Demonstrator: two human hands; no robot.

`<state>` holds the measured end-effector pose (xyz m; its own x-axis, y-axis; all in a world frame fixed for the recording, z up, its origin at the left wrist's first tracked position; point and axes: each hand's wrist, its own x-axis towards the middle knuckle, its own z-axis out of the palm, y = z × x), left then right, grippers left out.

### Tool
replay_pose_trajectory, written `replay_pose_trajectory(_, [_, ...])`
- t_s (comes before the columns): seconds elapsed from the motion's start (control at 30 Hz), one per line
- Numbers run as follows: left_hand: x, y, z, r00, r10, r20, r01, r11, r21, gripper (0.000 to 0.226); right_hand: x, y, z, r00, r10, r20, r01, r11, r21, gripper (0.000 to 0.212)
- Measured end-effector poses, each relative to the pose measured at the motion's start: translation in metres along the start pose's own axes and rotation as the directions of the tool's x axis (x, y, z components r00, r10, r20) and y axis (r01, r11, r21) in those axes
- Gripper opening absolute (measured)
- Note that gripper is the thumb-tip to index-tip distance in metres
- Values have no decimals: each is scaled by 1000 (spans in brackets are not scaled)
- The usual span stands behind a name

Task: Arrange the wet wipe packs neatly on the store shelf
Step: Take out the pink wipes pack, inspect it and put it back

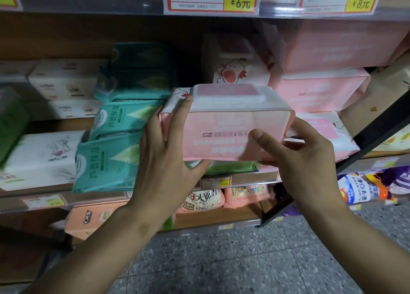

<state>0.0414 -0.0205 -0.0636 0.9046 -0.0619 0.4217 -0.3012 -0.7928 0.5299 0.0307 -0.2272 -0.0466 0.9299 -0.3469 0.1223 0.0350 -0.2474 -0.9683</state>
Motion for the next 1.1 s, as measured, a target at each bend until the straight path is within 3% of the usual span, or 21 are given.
replay_pose_trajectory(0.2, [1, 3, -5, 1000, -10, 5, 10, 1000, -26, 110, -5, -8, -3, 999, 53, 3, -54, 998, 32, 25])
replay_pose_trajectory(0.37, [-5, 6, -1, 1000, 7, -30, -8, 1000, -10, 102, -11, -13, -2, 969, 236, 76, -246, 953, 178, 36])
replay_pose_trajectory(0.53, [-13, 7, 3, 996, 41, -79, -43, 999, -30, 93, -7, -26, 5, 899, 416, 137, -438, 841, 319, 50])
replay_pose_trajectory(0.73, [-25, 13, 0, 995, 15, -96, -30, 986, -165, 82, -10, -38, 28, 911, 412, -16, -362, 818, 447, 30])
replay_pose_trajectory(0.87, [-29, 20, -11, 993, 33, -111, -60, 967, -247, 70, -13, -33, 27, 913, 405, -49, -334, 812, 479, 29])
replay_pose_trajectory(1.1, [-35, 26, -30, 989, -88, -118, 4, 818, -575, 61, -32, -33, 12, 912, 410, -8, -329, 744, 582, 29])
